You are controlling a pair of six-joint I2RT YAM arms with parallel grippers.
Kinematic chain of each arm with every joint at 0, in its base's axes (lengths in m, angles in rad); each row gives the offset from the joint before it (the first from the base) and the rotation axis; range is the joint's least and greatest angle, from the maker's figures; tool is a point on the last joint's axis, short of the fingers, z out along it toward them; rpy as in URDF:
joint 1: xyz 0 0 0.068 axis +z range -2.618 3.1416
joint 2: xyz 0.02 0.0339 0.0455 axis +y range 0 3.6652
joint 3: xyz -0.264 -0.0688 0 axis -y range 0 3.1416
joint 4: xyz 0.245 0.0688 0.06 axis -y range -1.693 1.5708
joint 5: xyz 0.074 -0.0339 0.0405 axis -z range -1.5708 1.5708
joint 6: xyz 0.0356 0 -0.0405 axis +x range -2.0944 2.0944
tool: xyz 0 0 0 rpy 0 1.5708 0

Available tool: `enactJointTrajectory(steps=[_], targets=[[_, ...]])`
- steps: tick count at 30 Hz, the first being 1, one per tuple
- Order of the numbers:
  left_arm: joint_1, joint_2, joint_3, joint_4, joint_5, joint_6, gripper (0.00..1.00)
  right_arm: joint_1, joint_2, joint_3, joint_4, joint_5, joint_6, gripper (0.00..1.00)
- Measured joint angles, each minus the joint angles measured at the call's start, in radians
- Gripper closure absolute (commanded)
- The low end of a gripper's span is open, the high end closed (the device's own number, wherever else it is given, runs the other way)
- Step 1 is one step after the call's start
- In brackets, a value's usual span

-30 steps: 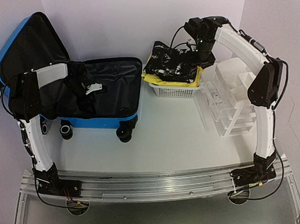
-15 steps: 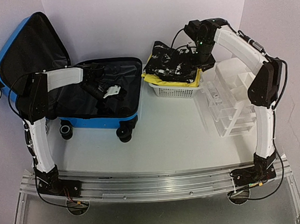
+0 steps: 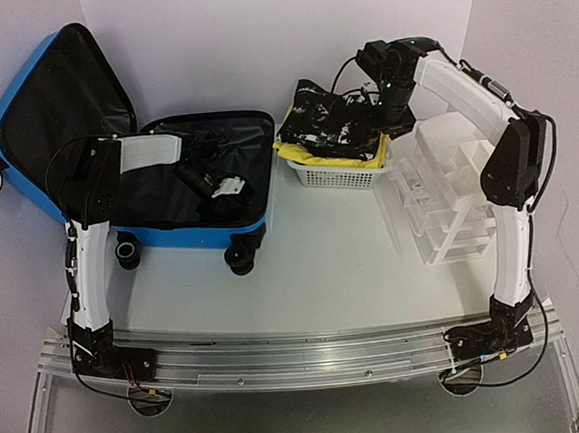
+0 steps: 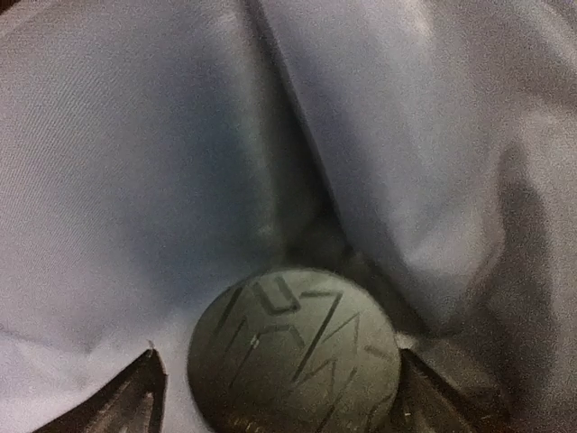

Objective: Open, take out, and arrange the luggage

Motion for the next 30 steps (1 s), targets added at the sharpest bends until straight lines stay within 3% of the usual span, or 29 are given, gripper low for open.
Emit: enactJointTrajectory(steps=[8,14,25,30], targets=[[-0.013,0.005,0.001,-0.001,-0.005,-0.009,0.50,0.000,-0.012,-0.013,0.002,0.001,0.002,0.42],[-0.007,0.005,0.044,0.015,-0.007,-0.154,0.69,0.000,-0.014,-0.013,0.001,0.003,0.009,0.42],[0.060,-0.073,0.113,0.060,-0.010,-0.415,0.72,-0.001,-0.055,-0.003,-0.020,-0.029,0.064,0.41],[0.064,-0.181,0.111,0.114,-0.013,-0.485,0.71,-0.002,-0.073,0.070,-0.019,-0.143,0.094,0.29]])
